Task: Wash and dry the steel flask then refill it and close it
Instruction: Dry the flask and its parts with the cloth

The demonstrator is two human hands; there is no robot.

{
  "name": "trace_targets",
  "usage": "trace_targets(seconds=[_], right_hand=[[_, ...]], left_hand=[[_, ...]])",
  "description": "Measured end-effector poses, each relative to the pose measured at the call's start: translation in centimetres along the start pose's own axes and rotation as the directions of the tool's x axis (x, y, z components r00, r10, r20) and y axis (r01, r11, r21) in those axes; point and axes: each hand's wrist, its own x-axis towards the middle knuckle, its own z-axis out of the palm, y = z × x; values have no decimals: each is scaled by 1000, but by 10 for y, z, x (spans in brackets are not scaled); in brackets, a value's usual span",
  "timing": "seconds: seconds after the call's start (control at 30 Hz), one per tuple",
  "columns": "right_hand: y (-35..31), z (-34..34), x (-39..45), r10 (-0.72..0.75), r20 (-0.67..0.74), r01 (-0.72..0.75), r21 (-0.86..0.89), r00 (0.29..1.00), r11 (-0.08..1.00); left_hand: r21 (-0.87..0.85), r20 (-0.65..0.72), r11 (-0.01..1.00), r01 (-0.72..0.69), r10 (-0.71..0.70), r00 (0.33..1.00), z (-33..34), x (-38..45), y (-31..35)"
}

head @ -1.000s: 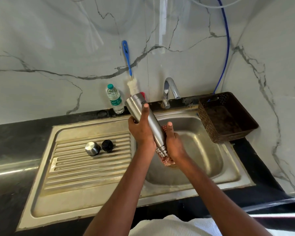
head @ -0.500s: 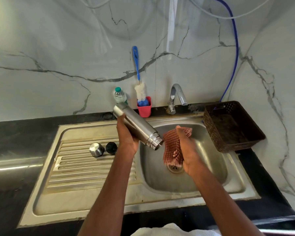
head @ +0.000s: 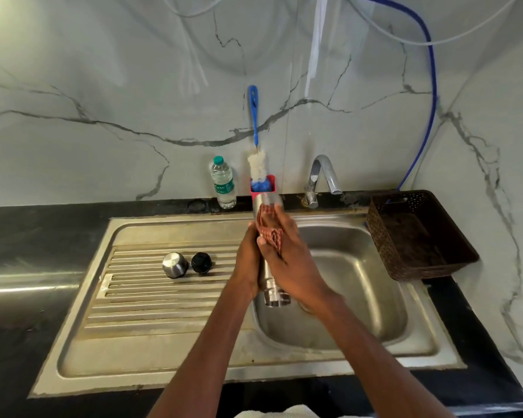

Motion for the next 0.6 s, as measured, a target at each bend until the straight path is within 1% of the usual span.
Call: trace_targets(seconds=[0.07,0.1,0.17,0.27,0.33,0.4,0.43,0.5,0.57,0.6], right_hand=[[-3,-11,26,42,-45,-44,-60,998,997],[-5,-17,37,44,-61,-49,-85,997,995],[-10,-24,48,21,-42,-25,-114,999,993],[-18,-19,26,-42,32,45,-108,999,993],[-18,-8,-5,-83,74,90,-100,994,991],[-15,-3,-27,-71,101,85,-140,992,987],[-13,-3,-27,-45,100,61,-158,994,986],[-12,-5,-13,-22,82,39,-219,996,975],[-14,-12,11,-32,14,34,-347,999,937],[-15,-17,23,-29,-28,16,-394,999,919]], left_hand=[[65,68,998,-9,4,998,7,-3,-5],[68,74,998,1,-6,997,11,-6,-5],[63,72,998,-1,-4,997,15,-9,0],[42,50,999,-6,4,999,10,-15,11],[61,-2,998,-24,24,1000,2,-14,13],[70,-54,997,21,-17,998,-3,-14,11],[85,-66,996,19,-14,998,-3,-13,9],[145,-46,989,-32,40,998,3,-14,4],[275,20,953,-129,128,992,16,-18,4],[321,28,935,-152,151,988,23,-18,5]])
